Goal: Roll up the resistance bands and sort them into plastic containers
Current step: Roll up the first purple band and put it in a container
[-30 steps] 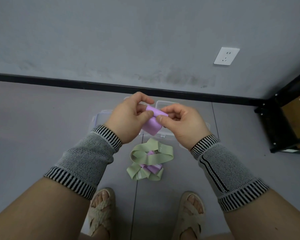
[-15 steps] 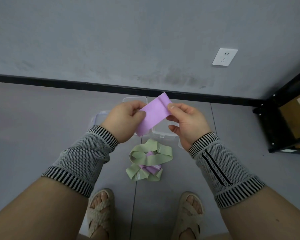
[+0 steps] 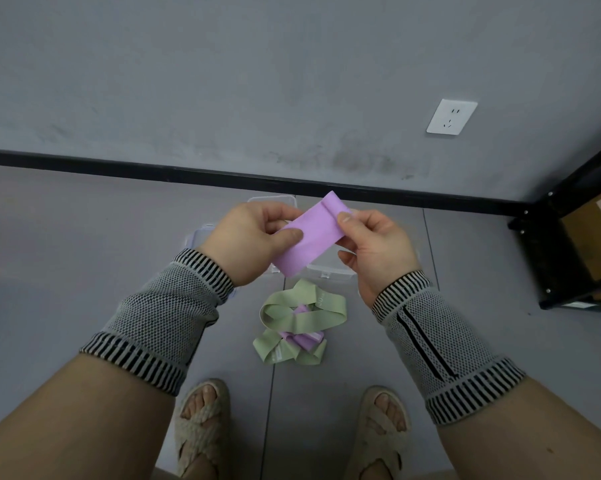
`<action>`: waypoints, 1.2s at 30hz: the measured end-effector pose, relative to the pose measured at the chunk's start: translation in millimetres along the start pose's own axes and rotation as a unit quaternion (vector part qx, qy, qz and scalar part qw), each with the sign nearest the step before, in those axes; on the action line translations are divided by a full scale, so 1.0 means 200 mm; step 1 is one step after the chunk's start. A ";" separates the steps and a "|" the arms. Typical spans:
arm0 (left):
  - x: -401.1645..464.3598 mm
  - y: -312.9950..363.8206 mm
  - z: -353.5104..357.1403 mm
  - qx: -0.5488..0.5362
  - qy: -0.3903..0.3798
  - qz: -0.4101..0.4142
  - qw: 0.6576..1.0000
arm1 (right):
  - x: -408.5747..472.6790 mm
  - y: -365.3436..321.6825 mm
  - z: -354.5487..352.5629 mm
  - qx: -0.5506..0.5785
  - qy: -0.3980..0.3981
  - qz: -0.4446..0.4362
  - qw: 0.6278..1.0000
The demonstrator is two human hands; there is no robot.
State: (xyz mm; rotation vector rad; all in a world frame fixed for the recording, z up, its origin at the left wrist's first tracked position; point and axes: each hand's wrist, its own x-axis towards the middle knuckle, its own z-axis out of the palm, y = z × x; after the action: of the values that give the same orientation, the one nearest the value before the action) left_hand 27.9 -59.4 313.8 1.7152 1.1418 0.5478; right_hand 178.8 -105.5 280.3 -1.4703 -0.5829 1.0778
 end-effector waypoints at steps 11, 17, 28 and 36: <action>0.01 -0.01 0.00 -0.094 0.012 0.019 0.995 | -0.02 0.01 0.03 0.006 0.003 -0.080 0.997; 0.04 0.00 0.03 -0.128 0.083 -0.006 0.988 | -0.05 0.00 0.04 -0.002 -0.013 -0.113 0.994; 0.03 0.00 0.00 -0.096 0.126 0.031 0.987 | -0.10 -0.02 0.06 -0.135 -0.094 -0.190 0.968; -0.01 -0.01 -0.05 -0.034 0.022 0.024 0.999 | -0.10 -0.03 -0.01 -0.327 -0.184 -0.257 0.891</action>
State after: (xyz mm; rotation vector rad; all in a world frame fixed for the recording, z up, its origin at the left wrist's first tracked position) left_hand 17.3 -56.5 316.4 1.6834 1.1026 0.6504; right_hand 173.0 -122.3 291.2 -1.5290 -1.6320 0.7564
